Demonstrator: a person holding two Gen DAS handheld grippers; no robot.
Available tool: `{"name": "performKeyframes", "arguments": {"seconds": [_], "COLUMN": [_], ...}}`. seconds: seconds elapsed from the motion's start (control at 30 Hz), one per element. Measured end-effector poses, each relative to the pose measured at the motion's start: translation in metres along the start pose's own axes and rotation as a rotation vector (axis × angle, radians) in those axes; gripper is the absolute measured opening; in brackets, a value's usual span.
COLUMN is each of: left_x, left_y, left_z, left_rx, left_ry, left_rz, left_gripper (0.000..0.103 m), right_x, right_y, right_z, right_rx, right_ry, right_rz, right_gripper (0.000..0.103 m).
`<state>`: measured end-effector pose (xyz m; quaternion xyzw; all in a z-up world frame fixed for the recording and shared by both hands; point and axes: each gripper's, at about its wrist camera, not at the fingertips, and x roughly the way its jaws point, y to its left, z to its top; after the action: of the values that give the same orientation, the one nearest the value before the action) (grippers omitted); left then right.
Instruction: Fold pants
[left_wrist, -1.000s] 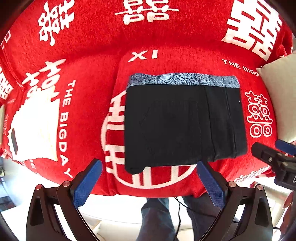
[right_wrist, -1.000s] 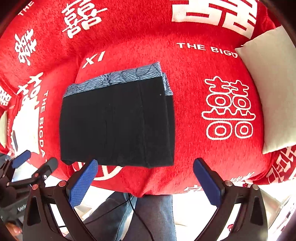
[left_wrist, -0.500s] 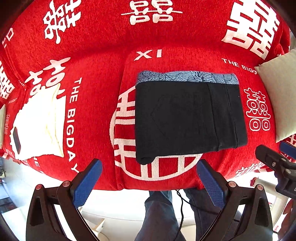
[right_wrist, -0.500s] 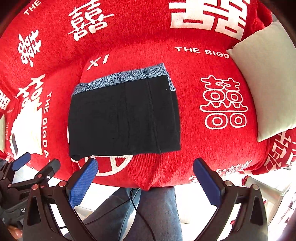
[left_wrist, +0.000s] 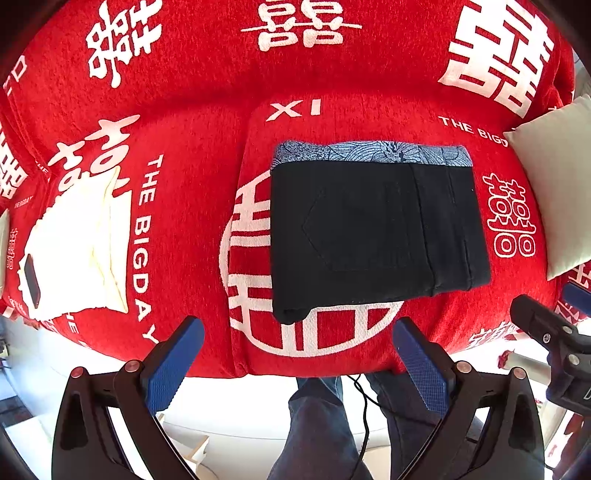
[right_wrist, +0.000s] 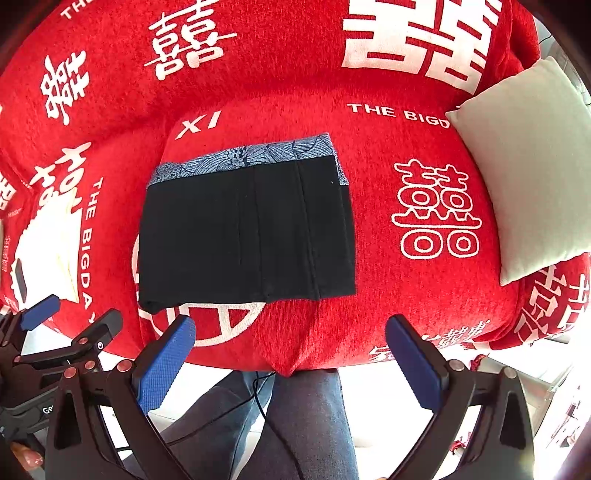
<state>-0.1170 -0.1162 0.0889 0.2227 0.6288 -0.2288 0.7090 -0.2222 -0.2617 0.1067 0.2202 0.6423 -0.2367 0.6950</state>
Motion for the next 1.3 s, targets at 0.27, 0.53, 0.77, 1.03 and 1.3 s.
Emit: {"name": "performKeyframes", "arguments": {"seconds": [0.27, 0.53, 0.77, 1.03, 1.3], "left_x": [-0.0026, -0.0033, -0.0029, -0.0028, -0.0033], "left_y": [-0.0003, -0.002, -0.002, -0.0017, -0.0033], "left_z": [0.0007, 0.0008, 0.0, 0.0006, 0.0013], "left_rx": [0.009, 0.014, 0.011, 0.003, -0.002], "left_ry": [-0.007, -0.009, -0.007, -0.009, -0.013], "left_rz": [-0.001, -0.001, -0.002, 0.005, 0.011], "left_gripper": [0.102, 0.102, 0.102, 0.102, 0.102], "right_x": [-0.0024, -0.003, -0.0016, -0.0017, -0.0007], "right_y": [0.0073, 0.0071, 0.0079, 0.0085, 0.0084], "right_z": [0.0001, 0.0001, -0.0001, 0.0011, 0.0021], "right_rx": [-0.01, -0.003, -0.01, -0.012, -0.014], "right_ry": [-0.005, -0.003, 0.0, 0.001, 0.002], "right_rz": [-0.004, -0.006, -0.008, -0.007, -0.001], "right_gripper": [0.103, 0.103, 0.103, 0.103, 0.103]}}
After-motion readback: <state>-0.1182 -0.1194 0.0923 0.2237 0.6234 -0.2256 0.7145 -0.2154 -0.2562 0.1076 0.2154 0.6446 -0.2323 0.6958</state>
